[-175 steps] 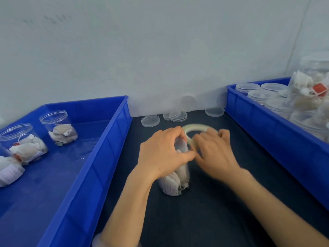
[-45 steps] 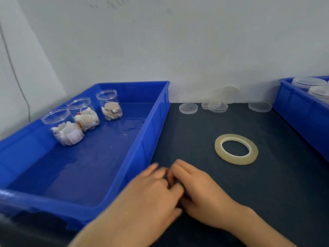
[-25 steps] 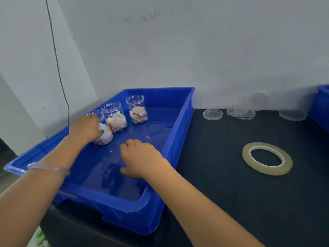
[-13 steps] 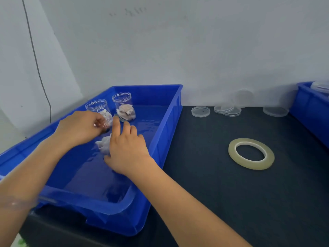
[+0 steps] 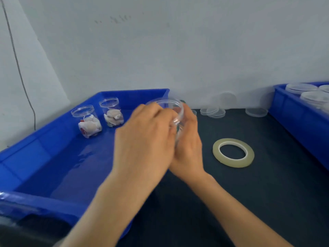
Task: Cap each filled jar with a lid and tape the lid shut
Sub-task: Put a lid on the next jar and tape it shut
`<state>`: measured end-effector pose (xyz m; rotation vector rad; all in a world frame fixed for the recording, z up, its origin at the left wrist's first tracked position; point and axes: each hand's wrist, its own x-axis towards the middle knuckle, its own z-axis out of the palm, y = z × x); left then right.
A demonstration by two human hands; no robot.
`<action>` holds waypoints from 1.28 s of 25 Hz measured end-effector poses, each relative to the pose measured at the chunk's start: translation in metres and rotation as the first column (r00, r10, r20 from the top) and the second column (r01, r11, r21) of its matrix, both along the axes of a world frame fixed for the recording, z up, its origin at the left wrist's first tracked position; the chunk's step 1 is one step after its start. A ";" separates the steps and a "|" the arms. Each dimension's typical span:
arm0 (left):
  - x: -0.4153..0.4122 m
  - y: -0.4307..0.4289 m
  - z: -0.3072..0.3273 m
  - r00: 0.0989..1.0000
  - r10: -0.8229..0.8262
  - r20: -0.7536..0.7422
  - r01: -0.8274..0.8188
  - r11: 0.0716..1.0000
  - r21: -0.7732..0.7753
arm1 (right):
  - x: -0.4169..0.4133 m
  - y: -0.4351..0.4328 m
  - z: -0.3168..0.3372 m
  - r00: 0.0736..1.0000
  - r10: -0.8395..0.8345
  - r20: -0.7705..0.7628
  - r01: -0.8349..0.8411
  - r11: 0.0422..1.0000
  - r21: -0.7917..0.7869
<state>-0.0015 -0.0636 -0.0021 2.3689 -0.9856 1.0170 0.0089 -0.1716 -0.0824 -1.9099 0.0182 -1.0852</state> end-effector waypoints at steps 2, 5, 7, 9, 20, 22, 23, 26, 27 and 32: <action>0.005 -0.028 -0.028 0.996 -0.044 -0.082 0.045 0.999 0.005 | -0.012 -0.028 -0.022 0.999 -0.015 -0.046 0.014 1.000 -0.015; 0.027 -0.065 -0.071 0.951 -0.138 -0.276 0.133 0.990 -0.036 | -0.017 -0.061 -0.053 0.996 0.006 -0.092 -0.012 0.998 -0.057; 0.047 -0.083 -0.088 0.865 -0.287 -0.412 0.202 0.950 -0.237 | -0.016 -0.070 -0.060 0.991 0.068 -0.118 -0.068 0.998 0.007; 0.064 -0.097 -0.099 0.804 -0.456 -0.382 0.275 0.854 -0.442 | -0.012 -0.076 -0.061 0.978 0.123 -0.170 -0.101 0.986 0.129; 0.078 -0.117 -0.123 0.688 -0.691 -0.222 0.328 0.569 -0.754 | -0.008 -0.162 -0.056 0.946 -0.159 -0.284 0.149 0.987 -0.056; 0.075 -0.118 -0.122 0.680 -0.692 -0.241 0.303 0.565 -0.768 | -0.001 -0.209 -0.050 0.844 -0.373 -0.387 0.325 0.928 -0.185; 0.075 -0.118 -0.122 0.684 -0.687 -0.247 0.292 0.568 -0.769 | 0.002 -0.233 -0.052 0.771 -0.437 -0.462 0.349 0.898 -0.267; 0.075 -0.122 -0.123 0.694 -0.677 -0.244 0.276 0.564 -0.779 | 0.003 -0.292 -0.066 0.579 -0.557 -0.596 0.317 0.827 -0.464; 0.076 -0.123 -0.123 0.694 -0.678 -0.242 0.275 0.561 -0.781 | 0.005 -0.304 -0.072 0.531 -0.587 -0.611 0.291 0.803 -0.519; 0.078 -0.127 -0.124 0.695 -0.687 -0.215 0.290 0.540 -0.790 | 0.030 -0.342 -0.075 0.395 -0.687 -0.610 0.177 0.709 -0.683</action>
